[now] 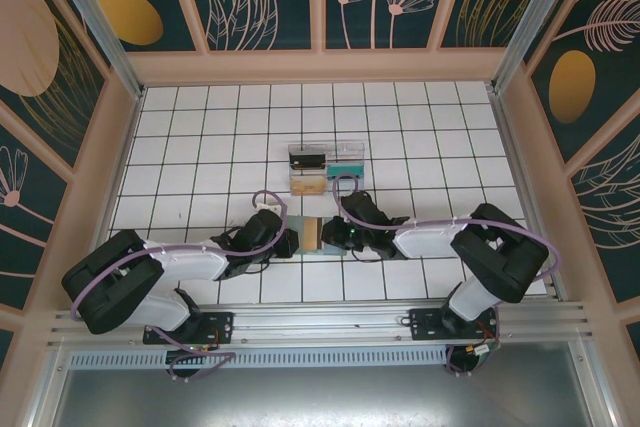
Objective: Take the credit cards out of the card holder
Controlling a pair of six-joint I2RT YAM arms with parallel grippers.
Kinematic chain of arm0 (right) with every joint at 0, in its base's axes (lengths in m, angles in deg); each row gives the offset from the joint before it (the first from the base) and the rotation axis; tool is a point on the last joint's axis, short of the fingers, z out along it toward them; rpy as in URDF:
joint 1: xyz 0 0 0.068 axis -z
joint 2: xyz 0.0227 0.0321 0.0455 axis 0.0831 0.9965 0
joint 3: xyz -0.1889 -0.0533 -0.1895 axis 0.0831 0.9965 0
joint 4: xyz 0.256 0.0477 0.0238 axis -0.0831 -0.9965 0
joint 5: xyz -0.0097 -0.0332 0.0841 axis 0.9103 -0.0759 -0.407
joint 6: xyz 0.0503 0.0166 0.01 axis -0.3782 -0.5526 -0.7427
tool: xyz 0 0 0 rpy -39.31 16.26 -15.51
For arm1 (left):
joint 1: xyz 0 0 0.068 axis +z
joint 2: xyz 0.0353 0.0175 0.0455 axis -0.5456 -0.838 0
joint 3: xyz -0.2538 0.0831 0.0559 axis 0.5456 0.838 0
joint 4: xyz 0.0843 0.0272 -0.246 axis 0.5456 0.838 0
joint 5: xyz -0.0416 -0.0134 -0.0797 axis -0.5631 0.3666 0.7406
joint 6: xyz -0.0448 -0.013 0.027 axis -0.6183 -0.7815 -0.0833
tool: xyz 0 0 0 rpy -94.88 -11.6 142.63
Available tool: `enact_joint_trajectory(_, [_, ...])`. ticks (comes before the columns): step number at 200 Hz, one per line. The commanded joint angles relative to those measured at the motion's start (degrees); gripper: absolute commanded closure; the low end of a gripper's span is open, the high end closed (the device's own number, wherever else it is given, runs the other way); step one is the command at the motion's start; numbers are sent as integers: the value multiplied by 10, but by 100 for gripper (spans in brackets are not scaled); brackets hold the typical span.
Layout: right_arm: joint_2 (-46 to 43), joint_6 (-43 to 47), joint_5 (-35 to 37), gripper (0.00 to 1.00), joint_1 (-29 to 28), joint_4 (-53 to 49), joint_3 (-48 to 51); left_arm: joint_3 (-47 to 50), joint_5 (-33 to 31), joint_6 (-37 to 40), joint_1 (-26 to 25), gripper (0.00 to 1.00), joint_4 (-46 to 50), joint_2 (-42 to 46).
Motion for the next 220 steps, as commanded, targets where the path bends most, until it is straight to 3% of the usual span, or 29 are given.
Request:
enact_joint_trajectory(1, [20, -4, -4, 82, 3, 21, -7, 0, 4, -1, 1, 83, 8, -7])
enact_joint_trajectory(45, [46, -3, -12, 83, 3, 31, -23, 0, 8, 1, 1, 83, 7, -7])
enact_joint_trajectory(74, [37, 1, -2, 100, 3, 19, -22, 0, 7, 1, 1, 83, 8, -6])
enact_joint_trajectory(151, [-40, 3, 25, 100, 27, -6, 41, 1, -3, 5, 1, 83, 19, -5])
enact_joint_trajectory(220, [-208, 59, 72, 100, 44, -73, 80, -1, -5, 3, 1, 82, 26, 9])
